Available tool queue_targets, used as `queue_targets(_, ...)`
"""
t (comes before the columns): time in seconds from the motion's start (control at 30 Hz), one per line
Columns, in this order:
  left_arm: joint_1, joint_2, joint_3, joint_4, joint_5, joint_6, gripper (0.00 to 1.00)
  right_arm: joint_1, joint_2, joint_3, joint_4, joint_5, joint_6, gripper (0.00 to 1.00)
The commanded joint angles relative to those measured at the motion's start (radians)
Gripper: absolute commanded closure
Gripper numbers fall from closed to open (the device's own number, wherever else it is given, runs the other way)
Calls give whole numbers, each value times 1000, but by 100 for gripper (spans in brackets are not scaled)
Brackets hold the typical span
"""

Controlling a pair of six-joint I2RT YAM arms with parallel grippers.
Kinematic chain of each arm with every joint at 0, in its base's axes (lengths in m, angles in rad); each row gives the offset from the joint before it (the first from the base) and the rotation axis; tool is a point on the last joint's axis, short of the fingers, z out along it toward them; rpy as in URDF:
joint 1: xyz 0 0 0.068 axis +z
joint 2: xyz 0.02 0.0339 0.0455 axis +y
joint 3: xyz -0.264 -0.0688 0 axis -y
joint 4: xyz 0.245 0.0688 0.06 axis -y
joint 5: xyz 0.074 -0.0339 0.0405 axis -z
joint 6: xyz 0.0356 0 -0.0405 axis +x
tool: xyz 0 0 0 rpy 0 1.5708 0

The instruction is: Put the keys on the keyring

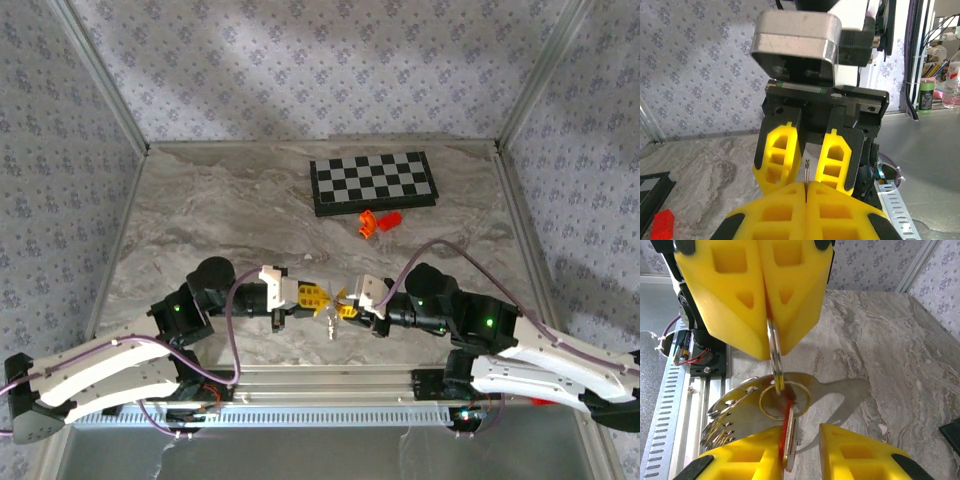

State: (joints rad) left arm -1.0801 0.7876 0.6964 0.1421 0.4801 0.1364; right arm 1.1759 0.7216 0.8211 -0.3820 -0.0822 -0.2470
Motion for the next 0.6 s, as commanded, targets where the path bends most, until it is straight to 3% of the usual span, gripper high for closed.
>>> queue_targets(0.0, -4, -21, 2, 58, 28, -15, 100, -2, -19, -17, 48, -12, 17, 77)
queue_targets(0.33, -4, -26, -2, 51, 29, -15, 100, -2, -40, -56, 118, -50, 26, 80)
queue_targets(0.57, -4, -31, -5, 39, 17, -14, 100, -3, -41, -69, 154, -55, 29, 92)
